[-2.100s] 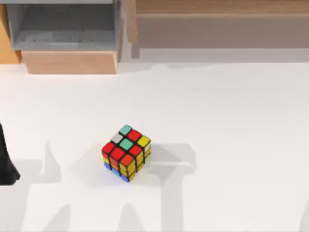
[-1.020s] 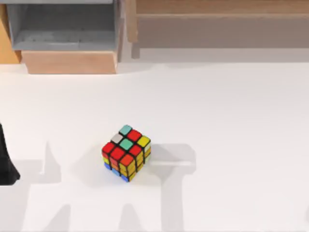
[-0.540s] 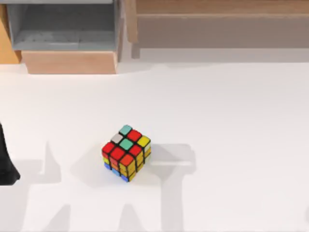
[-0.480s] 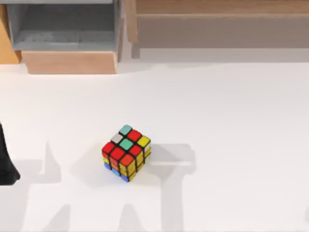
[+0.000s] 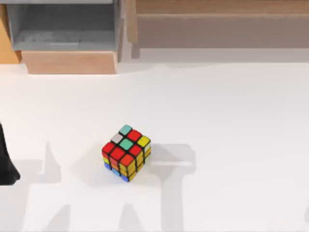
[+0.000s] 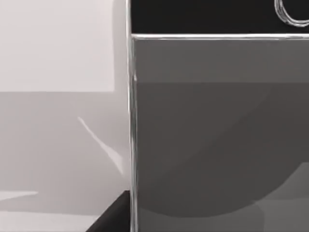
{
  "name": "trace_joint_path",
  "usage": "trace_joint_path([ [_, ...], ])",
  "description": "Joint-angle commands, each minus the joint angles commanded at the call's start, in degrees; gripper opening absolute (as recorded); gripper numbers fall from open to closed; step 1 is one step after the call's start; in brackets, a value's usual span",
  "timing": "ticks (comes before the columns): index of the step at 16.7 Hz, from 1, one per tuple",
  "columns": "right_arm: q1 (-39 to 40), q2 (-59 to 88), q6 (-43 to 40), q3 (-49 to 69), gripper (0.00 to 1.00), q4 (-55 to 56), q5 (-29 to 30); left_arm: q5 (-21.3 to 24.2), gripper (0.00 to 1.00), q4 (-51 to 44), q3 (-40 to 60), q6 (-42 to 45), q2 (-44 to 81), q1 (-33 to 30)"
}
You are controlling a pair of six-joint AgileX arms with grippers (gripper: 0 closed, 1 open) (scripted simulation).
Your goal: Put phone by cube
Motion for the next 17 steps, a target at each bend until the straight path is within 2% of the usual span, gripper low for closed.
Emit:
trace_joint_path([
  [6, -0.1, -3.0, -0.1, 2.7, 0.00, -5.8, 0.0, 0.0, 1.00, 0.0, 0.0, 0.0, 0.0, 0.0],
  [12, 0.1, -3.3, 0.1, 3.1, 0.00, -6.1, 0.0, 0.0, 1.00, 0.0, 0.0, 0.0, 0.0, 0.0],
  [17, 3.9, -4.9, 4.0, 10.4, 0.00, -8.0, -0.6, 0.0, 1.00, 0.0, 0.0, 0.0, 0.0, 0.0],
])
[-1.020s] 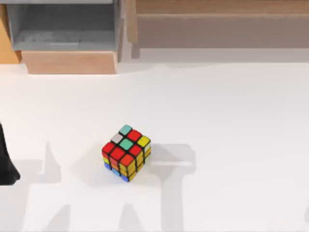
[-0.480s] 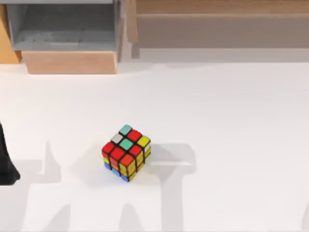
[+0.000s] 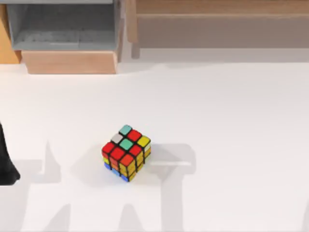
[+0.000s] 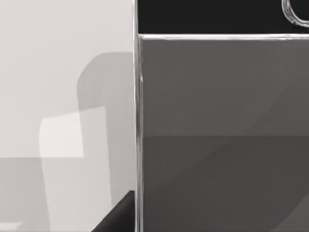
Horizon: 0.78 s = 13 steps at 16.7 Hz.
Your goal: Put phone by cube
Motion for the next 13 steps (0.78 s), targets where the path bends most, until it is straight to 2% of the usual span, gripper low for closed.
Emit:
trace_joint_path([
  [6, 10.6, 4.4, 9.3, 13.2, 0.00, -4.2, -1.3, 0.0, 1.00, 0.0, 0.0, 0.0, 0.0, 0.0],
  [13, 27.6, 13.0, 22.3, 29.1, 0.00, -10.3, -2.5, 0.0, 1.00, 0.0, 0.0, 0.0, 0.0, 0.0],
])
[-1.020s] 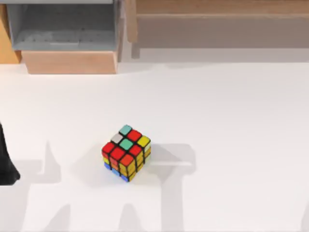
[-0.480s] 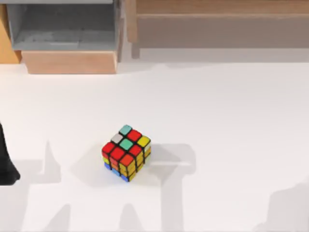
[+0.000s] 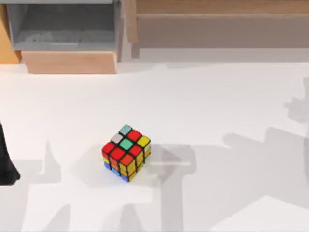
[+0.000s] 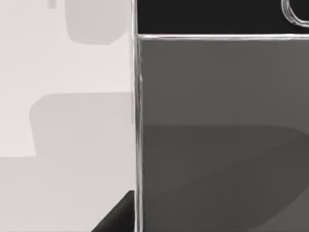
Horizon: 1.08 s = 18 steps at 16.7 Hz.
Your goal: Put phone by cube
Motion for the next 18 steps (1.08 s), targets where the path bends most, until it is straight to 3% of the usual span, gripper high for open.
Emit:
trace_joint_path([
  [9, 22.6, 14.0, 13.3, 15.9, 0.00, -5.8, 0.0, 0.0, 1.00, 0.0, 0.0, 0.0, 0.0, 0.0],
  [18, 39.2, 25.4, 18.9, 23.2, 0.00, -7.5, 2.1, 0.0, 1.00, 0.0, 0.0, 0.0, 0.0, 0.0],
])
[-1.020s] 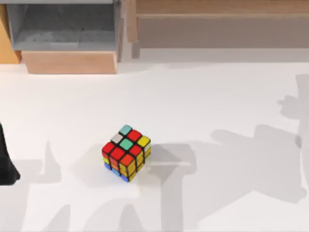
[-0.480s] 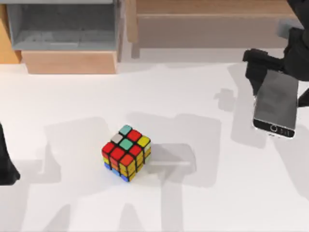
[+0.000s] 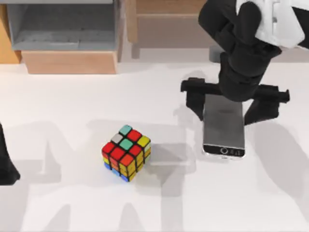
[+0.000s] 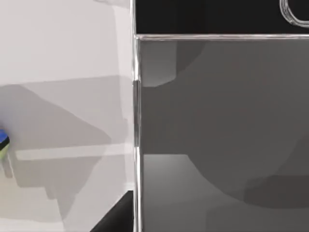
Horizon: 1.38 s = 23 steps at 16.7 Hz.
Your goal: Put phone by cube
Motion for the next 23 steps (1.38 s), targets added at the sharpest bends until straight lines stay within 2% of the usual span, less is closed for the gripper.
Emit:
trace_joint_path([
  [7, 5.9, 4.6, 0.6, 1.5, 0.00, -0.1, 1.6, 0.0, 1.00, 0.0, 0.0, 0.0, 0.0, 0.0],
  [23, 5.8, 4.7, 0.7, 1.1, 0.00, 2.5, 1.2, 0.0, 1.00, 0.0, 0.0, 0.0, 0.0, 0.0],
])
